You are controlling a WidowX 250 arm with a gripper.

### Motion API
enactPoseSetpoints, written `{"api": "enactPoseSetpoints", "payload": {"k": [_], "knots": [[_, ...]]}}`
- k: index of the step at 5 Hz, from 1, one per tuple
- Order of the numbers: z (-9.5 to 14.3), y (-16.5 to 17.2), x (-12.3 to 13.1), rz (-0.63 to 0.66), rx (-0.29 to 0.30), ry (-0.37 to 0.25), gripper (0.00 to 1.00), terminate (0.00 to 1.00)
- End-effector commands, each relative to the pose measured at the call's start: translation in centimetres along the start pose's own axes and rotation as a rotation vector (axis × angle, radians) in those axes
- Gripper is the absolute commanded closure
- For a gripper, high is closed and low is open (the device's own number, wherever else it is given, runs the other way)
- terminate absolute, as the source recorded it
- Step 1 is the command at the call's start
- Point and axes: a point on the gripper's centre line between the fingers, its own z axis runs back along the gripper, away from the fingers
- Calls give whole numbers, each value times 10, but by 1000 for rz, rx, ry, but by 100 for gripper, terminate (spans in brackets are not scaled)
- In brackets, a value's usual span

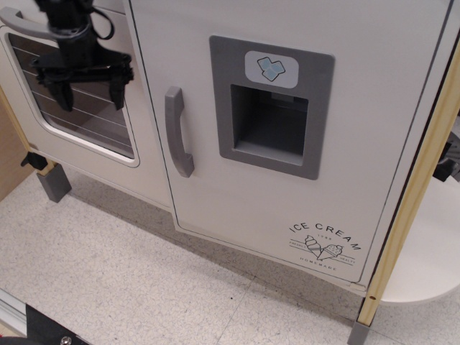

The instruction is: Open fridge

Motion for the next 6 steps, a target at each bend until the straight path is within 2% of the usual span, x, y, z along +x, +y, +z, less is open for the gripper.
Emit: {"api": "enactPoseSetpoints", "payload": {"k": [1,2,3,4,6], "knots": [[17,-17,24,134,-89,5,0,0],[20,-26,16,87,-130,3,0,0],[22,-30,-5,-17,-165,12,0,0],[30,-25,-37,-133,-207,53,0,0],[43,-13,-92,-351,-234,123,0,0]]}}
